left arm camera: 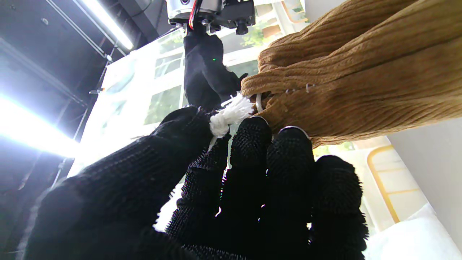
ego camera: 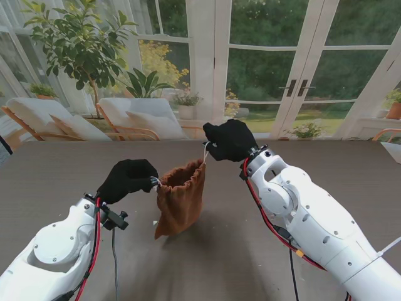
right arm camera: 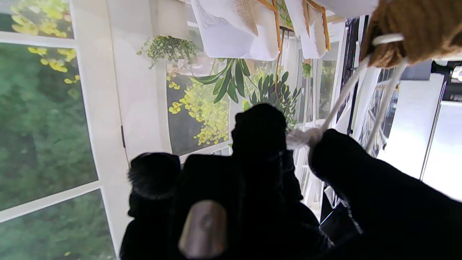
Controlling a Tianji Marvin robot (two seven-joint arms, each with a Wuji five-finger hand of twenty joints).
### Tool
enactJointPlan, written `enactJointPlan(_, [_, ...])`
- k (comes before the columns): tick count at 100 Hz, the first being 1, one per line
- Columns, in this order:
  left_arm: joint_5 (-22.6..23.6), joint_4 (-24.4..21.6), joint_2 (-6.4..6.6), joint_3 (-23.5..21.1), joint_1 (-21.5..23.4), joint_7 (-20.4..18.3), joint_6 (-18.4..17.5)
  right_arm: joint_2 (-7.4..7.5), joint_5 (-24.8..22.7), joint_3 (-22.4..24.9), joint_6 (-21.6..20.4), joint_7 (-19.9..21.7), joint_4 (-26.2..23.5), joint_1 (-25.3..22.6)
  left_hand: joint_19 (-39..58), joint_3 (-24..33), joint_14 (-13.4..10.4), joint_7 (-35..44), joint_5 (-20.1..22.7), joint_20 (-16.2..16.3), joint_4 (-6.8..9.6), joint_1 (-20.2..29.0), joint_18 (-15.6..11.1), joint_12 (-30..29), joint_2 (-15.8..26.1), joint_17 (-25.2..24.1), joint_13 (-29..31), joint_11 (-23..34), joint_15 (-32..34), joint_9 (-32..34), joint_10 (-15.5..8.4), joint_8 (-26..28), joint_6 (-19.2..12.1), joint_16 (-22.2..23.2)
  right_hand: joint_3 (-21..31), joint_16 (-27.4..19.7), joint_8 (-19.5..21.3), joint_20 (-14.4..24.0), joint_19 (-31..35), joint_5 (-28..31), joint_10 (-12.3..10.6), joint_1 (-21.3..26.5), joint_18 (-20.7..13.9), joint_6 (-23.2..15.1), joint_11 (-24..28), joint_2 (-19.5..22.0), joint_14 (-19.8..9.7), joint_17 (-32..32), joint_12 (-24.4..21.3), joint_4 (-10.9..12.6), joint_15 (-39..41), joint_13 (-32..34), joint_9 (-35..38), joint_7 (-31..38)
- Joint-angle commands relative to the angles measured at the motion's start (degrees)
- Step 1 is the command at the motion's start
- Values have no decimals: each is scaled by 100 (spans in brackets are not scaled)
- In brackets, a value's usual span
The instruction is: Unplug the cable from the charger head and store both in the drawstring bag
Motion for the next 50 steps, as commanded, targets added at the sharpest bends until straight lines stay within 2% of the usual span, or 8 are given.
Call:
enactJointPlan(1, [-25,-69,6,-30,36,-132,-24,35,-71,-17,-83,80,35,66,289,253,-186,791,526,-102,-161,32,-290,88,162,110,301,104,114,176,-33,289,-412,120,-79,58,149,128,185,-98,356,103,-152,-53,-84,115,-779,2732,102,-86,221,51,335,121])
enactJointPlan(50, [-342,-273,20,-132,216,-273,-101,166,-537,-243,-242,194,344,384,293,253,-192,827,512,-113,-165,35,-290,114,180,109,331,121,113,190,-25,302,-397,140,-178,59,152,116,141,-141,307,189,-183,-72,-159,139,-854,2726,116,-64,194,55,327,124])
